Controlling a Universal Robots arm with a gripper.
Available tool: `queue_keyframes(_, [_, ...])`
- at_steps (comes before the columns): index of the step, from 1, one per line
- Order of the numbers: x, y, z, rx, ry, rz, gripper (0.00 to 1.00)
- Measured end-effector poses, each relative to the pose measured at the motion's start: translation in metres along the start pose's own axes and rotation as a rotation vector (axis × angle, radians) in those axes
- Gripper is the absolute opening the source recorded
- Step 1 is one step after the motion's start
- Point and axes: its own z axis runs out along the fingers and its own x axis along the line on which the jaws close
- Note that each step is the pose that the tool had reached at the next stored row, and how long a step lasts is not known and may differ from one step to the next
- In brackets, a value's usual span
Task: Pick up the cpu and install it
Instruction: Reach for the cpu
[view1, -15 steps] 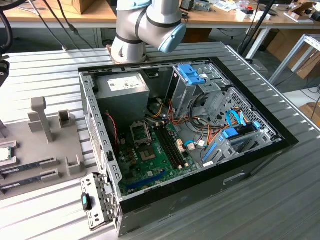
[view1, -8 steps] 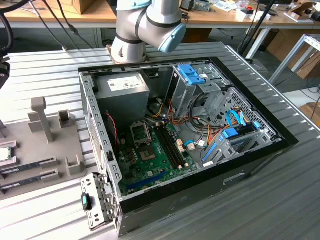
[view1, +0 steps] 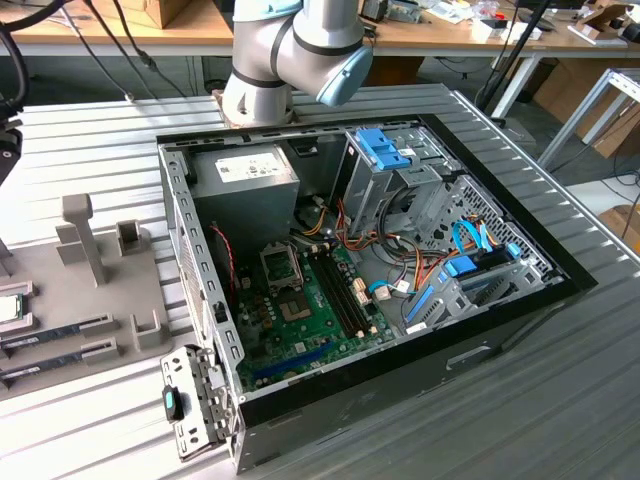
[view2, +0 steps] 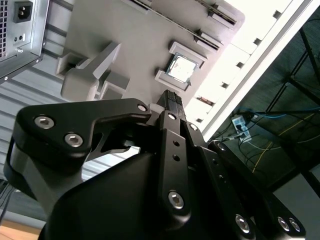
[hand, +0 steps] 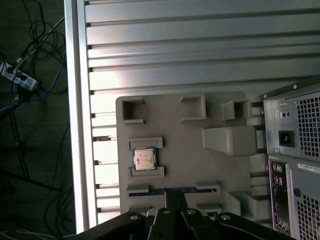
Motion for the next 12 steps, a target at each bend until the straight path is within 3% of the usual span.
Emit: queue_keyframes(12, [0.0001, -0.0002, 0.0045, 0.0000, 0.0000, 0.000, 0.11])
